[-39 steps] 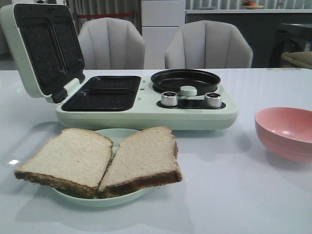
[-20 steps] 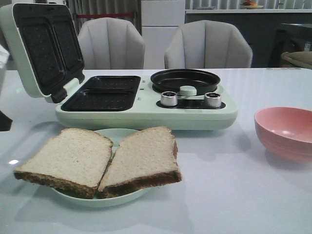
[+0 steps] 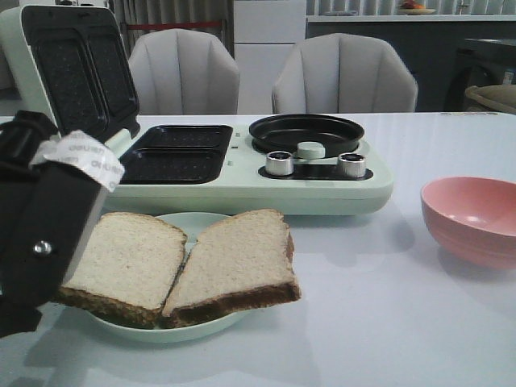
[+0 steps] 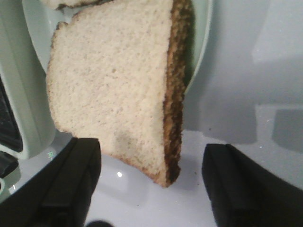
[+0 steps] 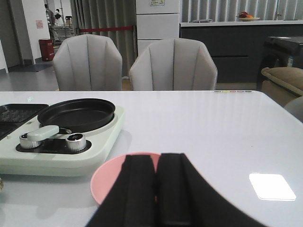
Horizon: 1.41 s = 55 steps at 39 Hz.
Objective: Make breakfast with bread and shrimp
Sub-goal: 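Reach the left gripper to the bread slice nearest it and grasp it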
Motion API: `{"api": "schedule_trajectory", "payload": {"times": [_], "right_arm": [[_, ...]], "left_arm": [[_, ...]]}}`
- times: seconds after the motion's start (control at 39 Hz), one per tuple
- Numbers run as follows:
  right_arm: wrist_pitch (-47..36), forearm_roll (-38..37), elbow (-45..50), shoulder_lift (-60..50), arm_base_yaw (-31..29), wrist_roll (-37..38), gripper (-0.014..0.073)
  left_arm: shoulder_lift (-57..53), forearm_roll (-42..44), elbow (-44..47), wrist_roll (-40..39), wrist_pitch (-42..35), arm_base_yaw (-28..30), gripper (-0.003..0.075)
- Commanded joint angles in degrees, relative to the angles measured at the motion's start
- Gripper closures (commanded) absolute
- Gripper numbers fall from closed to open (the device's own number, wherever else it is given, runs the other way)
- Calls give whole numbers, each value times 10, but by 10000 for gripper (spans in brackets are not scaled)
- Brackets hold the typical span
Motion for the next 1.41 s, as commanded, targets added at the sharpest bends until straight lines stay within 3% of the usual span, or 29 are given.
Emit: {"api": "schedule_trajectory", "payload": {"times": [0.0,0.49,0.82,0.95,1.1,1.38], "right_arm": [[-51,-6,-8,-12,-3,-1,459],[-51,-6,-8,-12,-3,-1,459],[-51,-6,-8,-12,-3,-1,459],[-51,-6,-8,-12,-3,-1,459],[-51,-6,-8,-12,-3,-1,459],[-51,-6,-8,-12,-3,-1,459]], "left_arm": [[4,22,-16,-6,3,0,207],[54,78,-50,-6,-14,50,207],[77,92,-56,-6,-38,51,214],[77,93,-56,-6,-37,51,354],[75,93,-56,-6,-37,51,617],[55,79,-56,-6,-12,51,600]]}}
